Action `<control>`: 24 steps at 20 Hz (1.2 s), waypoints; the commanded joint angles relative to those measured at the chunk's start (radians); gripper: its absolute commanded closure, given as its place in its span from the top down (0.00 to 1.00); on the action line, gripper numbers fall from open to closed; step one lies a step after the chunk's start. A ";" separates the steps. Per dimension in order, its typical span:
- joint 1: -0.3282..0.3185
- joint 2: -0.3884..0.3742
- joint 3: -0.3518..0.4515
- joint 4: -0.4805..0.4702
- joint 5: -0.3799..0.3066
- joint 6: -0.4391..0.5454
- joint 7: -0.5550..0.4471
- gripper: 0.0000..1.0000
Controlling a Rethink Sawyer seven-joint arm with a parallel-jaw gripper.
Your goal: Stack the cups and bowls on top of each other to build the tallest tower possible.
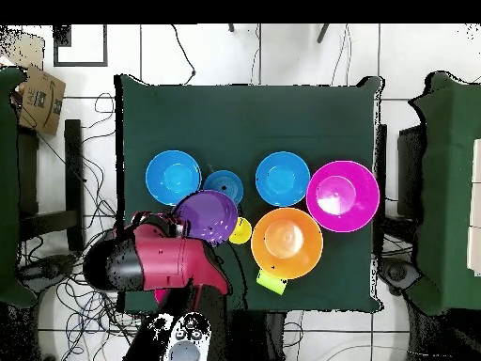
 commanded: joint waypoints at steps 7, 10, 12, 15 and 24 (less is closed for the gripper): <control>0.132 0.111 -0.011 -0.082 0.064 -0.021 0.238 0.00; 0.172 0.148 -0.040 -0.106 0.094 -0.037 0.268 0.00; 0.180 0.167 -0.044 -0.111 0.107 -0.054 0.273 0.00; 0.175 0.202 -0.026 -0.109 0.125 -0.098 0.277 0.00; 0.154 0.245 0.001 -0.155 0.127 -0.132 0.267 0.00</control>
